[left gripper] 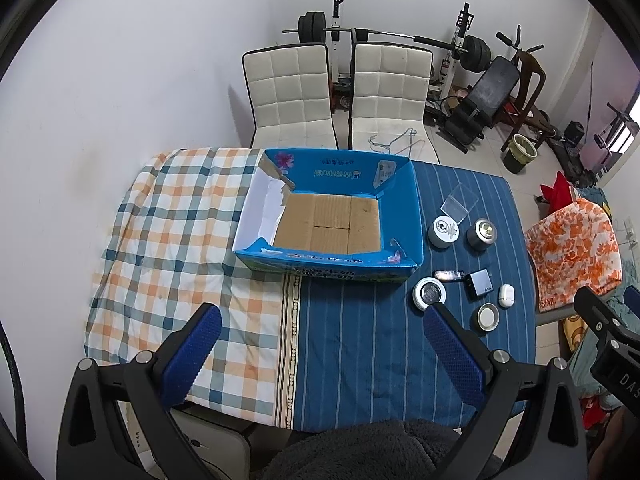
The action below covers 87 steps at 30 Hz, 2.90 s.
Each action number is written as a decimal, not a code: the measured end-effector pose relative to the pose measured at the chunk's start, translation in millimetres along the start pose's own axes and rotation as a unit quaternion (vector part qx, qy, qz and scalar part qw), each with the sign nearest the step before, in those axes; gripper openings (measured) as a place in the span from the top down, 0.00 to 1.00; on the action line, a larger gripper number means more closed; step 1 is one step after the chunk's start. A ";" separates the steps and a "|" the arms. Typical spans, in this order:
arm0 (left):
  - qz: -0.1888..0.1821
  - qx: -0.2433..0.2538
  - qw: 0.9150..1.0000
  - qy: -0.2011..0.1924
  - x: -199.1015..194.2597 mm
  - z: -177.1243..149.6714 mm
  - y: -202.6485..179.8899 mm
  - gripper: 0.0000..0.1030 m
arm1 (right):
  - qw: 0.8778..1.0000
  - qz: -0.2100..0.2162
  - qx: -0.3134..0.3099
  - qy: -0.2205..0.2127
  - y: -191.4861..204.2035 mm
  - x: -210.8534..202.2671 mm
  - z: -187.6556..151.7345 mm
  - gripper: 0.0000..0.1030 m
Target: Organize rigid objects
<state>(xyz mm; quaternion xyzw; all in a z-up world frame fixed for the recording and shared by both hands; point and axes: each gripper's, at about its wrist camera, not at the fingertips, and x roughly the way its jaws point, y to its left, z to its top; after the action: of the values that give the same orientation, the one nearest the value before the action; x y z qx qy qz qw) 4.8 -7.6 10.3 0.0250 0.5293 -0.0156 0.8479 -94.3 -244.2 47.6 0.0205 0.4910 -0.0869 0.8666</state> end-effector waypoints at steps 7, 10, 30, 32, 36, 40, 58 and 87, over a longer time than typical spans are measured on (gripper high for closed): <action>0.003 -0.003 1.000 -0.009 -2.7 3.4 -0.1 0.00 | 1.000 0.002 0.000 -0.002 -0.2 -1.1 -0.5 0.00; 0.003 -0.004 1.000 -0.009 -2.9 3.9 0.3 0.00 | 1.000 0.003 0.002 -0.001 -0.6 -1.4 -0.4 0.00; 0.004 -0.003 1.000 -0.011 -4.2 5.0 -0.2 0.00 | 1.000 0.006 0.000 -0.007 -2.9 -7.8 -5.1 0.00; 0.005 -0.004 1.000 -0.012 -4.7 5.7 0.3 0.00 | 1.000 0.006 0.000 -0.008 -2.4 -8.1 -4.8 0.00; 0.005 -0.005 1.000 -0.014 -8.8 9.1 1.8 0.00 | 1.000 0.008 -0.001 -0.007 0.0 -8.3 -3.8 0.00; 0.004 -0.006 1.000 -0.014 -9.3 9.9 1.9 0.00 | 1.000 0.010 -0.002 -0.006 1.8 -6.8 -2.5 0.00; -0.020 0.021 1.000 -0.010 18.8 24.6 -44.0 0.00 | 0.996 0.007 0.073 0.044 -68.3 75.0 20.5 0.00; 0.094 0.086 0.986 0.110 338.6 146.7 -223.2 0.00 | 0.942 0.047 0.146 0.298 -142.8 533.0 74.0 0.28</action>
<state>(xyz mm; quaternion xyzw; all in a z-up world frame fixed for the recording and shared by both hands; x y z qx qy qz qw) 273.3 -239.1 -235.4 0.1487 0.6114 0.0214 0.7769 212.0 -463.3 -362.5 0.1950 0.7068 -0.1074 0.6715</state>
